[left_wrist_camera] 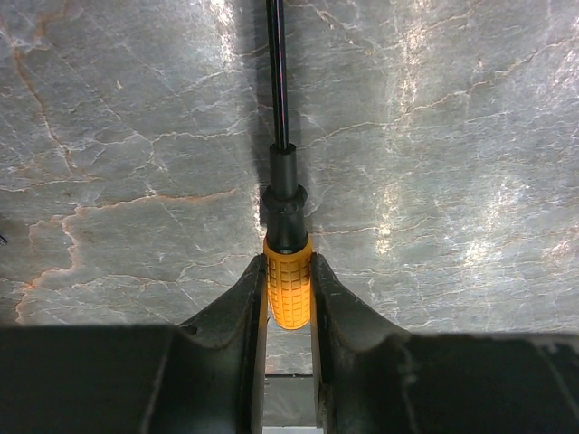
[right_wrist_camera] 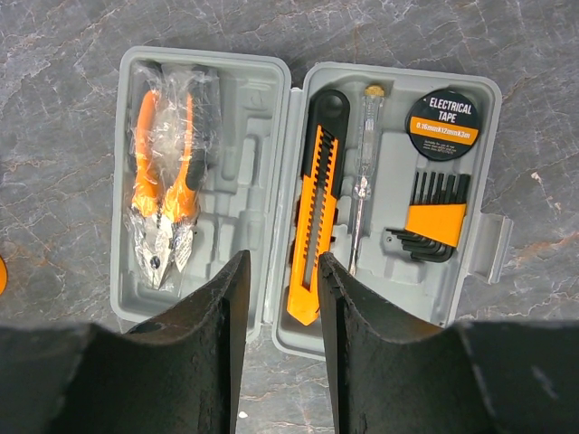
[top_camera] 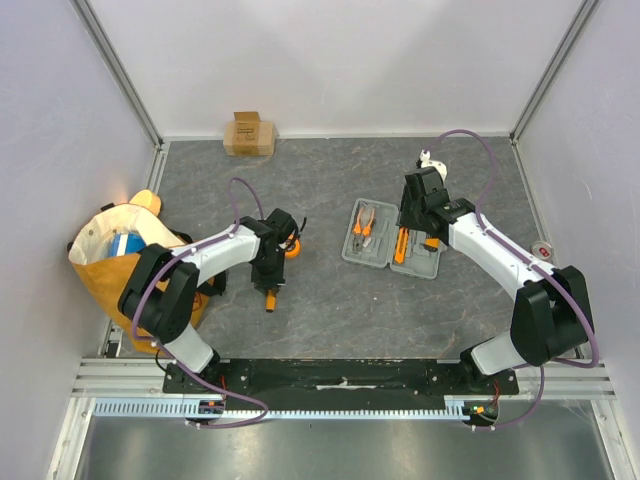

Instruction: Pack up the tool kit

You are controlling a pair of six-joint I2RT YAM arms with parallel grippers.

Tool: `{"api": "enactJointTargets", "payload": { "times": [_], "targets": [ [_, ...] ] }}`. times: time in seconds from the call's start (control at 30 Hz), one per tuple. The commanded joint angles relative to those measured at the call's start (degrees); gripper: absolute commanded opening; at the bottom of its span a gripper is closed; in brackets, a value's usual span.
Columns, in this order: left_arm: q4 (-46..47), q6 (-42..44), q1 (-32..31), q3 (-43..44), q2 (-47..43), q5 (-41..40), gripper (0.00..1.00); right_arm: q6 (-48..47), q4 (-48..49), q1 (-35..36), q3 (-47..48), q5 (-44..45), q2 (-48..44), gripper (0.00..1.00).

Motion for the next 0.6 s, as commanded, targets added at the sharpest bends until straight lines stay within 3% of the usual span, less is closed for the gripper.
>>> {"api": "enactJointTargets", "payload": {
  "times": [0.0,0.33,0.57],
  "targets": [
    [2.5,1.5,-0.2,2.7,2.1,3.4,0.02,-0.1,-0.1,-0.3,0.0,0.6,-1.7,0.42],
    [0.7,2.4,-1.8,13.5,-3.5,5.5,0.02,-0.2,-1.1,-1.1,0.2,2.1,-3.5,0.43],
    [1.2,1.0,-2.9,20.1,-1.1,5.7,0.02,0.0,-1.4,-1.6,0.4,3.1,-4.2,0.43]
  ]
}}
